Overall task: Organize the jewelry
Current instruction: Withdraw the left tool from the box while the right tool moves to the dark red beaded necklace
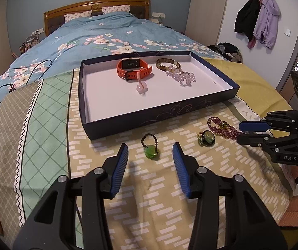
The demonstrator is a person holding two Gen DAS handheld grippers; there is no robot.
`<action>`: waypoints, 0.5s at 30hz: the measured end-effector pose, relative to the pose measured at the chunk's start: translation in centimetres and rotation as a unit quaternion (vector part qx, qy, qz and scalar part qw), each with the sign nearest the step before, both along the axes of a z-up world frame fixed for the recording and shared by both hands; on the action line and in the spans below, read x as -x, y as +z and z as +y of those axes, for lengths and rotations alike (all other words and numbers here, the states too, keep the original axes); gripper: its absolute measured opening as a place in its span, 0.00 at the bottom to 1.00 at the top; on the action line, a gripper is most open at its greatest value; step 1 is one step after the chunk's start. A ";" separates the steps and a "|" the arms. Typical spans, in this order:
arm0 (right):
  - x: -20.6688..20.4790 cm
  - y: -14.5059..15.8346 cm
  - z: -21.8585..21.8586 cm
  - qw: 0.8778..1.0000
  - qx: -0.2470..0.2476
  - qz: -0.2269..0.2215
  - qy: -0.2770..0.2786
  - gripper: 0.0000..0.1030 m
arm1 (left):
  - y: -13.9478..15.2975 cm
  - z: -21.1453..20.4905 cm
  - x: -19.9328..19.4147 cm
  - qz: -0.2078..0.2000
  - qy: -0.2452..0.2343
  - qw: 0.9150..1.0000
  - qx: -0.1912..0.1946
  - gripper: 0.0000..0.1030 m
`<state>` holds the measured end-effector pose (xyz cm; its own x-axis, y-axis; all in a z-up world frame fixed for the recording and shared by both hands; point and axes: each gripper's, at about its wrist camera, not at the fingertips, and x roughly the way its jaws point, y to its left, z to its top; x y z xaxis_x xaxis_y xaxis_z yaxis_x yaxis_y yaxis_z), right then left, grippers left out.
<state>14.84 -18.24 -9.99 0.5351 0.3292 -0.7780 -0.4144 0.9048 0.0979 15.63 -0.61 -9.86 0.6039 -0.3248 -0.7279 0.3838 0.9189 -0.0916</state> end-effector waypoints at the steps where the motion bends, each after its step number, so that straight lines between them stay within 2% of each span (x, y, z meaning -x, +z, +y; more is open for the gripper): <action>1: 0.0 0.0 -0.1 1.000 -0.002 0.001 -0.001 0.14 | 0.0 0.0 -0.1 0.001 0.000 1.000 0.000 0.42; 7: 0.1 0.2 0.0 1.000 -0.003 -0.004 0.004 0.12 | -0.1 0.0 -0.2 0.006 0.000 1.000 0.003 0.42; 15: -0.5 1.0 -0.4 0.999 -0.030 -0.012 -0.002 0.06 | -0.4 -0.2 -0.3 0.008 -0.003 1.000 0.001 0.41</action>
<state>15.37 -18.67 -8.99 0.5546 0.3719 -0.7444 -0.4135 0.8995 0.1413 15.90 -0.82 -10.23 0.5895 -0.3304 -0.7371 0.3884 0.9160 -0.0999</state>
